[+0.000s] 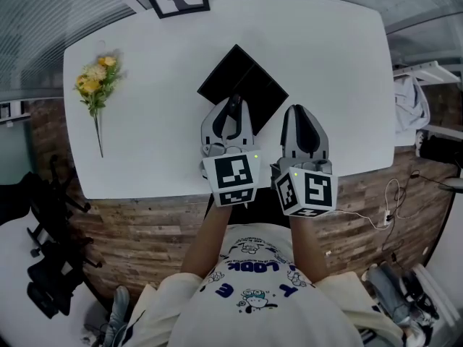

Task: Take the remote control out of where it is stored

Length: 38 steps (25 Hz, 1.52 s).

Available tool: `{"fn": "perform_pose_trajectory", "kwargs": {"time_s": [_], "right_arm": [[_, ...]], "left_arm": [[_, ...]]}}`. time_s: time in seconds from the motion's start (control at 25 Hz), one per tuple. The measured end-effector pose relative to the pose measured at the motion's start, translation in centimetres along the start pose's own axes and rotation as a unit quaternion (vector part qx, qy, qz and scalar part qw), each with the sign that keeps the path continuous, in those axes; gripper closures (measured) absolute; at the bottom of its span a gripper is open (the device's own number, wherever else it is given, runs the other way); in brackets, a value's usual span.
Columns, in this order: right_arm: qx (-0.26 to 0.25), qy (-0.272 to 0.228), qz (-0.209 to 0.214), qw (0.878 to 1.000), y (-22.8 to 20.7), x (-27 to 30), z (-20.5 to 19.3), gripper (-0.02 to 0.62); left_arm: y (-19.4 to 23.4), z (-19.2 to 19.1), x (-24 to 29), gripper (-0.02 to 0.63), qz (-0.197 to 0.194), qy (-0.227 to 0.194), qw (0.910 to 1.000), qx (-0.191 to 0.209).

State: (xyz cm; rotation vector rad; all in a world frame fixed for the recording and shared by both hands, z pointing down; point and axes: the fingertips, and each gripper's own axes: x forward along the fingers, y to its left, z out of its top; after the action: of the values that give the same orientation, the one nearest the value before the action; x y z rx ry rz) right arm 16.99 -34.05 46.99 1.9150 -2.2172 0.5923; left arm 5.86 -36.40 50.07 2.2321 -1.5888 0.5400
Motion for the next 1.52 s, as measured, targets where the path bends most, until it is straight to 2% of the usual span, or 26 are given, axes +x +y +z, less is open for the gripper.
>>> {"fn": "perform_pose_trajectory", "kwargs": {"time_s": [0.4,0.6,0.92,1.52], "right_arm": [[-0.015,-0.030,0.017,0.999,3.0,-1.3,2.4,0.546],[-0.027,-0.043,0.024,0.998,4.7,-2.3,3.6,0.546],[-0.041,-0.067,0.038,0.996,7.2,-3.9,5.3,0.548],[-0.058,-0.081,0.050,0.994,11.2,-5.9,5.9,0.546]], "left_arm": [[0.4,3.8,-3.7,0.537,-0.010,-0.048,0.9988,0.002],[1.3,5.0,-5.8,0.537,-0.010,-0.069,0.9975,-0.011],[2.7,6.5,-9.5,0.537,0.004,-0.093,0.9956,-0.007],[5.5,5.5,-14.1,0.537,0.026,-0.094,0.9952,-0.009]]}}
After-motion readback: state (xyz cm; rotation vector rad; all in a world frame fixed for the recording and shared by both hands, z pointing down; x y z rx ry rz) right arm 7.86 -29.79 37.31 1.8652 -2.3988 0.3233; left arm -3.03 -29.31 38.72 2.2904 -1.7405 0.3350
